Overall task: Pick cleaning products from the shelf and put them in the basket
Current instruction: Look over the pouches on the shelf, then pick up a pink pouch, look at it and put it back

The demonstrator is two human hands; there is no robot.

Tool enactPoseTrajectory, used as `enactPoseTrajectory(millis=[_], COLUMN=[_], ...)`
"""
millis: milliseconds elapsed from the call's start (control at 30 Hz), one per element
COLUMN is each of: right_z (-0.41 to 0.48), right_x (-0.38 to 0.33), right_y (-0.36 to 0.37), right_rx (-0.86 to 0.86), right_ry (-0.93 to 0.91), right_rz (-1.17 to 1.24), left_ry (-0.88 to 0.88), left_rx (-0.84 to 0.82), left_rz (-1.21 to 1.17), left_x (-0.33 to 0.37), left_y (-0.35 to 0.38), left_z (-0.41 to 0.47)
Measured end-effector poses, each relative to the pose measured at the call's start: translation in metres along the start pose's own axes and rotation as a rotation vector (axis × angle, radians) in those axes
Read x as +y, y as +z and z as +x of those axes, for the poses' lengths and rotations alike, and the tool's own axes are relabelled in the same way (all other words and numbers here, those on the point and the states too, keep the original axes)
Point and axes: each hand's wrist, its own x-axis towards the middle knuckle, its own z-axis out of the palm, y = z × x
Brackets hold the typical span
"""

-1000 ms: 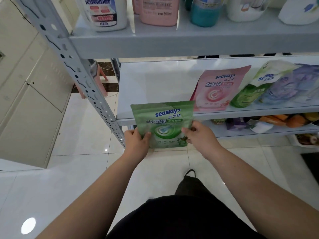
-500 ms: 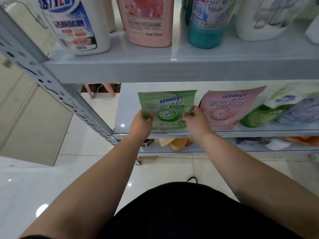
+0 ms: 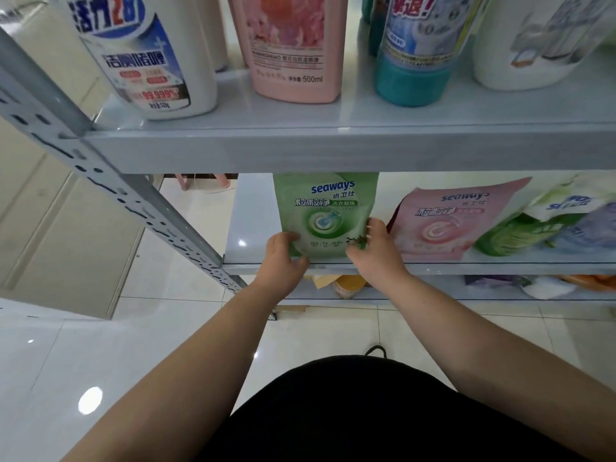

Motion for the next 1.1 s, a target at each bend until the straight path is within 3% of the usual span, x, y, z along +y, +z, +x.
enactPoseTrajectory(millis=[400, 567, 700, 800, 967, 1100], right_z=[-0.016, -0.047, -0.078, -0.092, -0.102, -0.092], right_x=[0.003, 0.01, 0.019, 0.038, 0.07, 0.088], right_y=[0.004, -0.004, -0.017, -0.031, -0.071, -0.109], right_rx=[-0.069, -0.225, -0.336, -0.348, -0.3, -0.302], right_ry=[0.05, 0.091, 0.024, -0.035, -0.071, -0.104], right_rz=[-0.086, -0.416, -0.602, -0.771, -0.827, -0.85], left_ry=[0.079, 0.265, 0.324, 0.349, 0.316, 0.265], left_rx=[-0.083, -0.045, -0.121, -0.185, -0.28, -0.255], left_rz=[0.267, 0.502, 0.681, 0.676, 0.608, 0.4], left_x=[-0.007, -0.022, -0.025, -0.018, 0.018, 0.065], left_y=[-0.012, -0.009, 0.001, 0.017, 0.051, 0.081], left_z=[-0.019, -0.042, -0.063, -0.075, -0.078, -0.064])
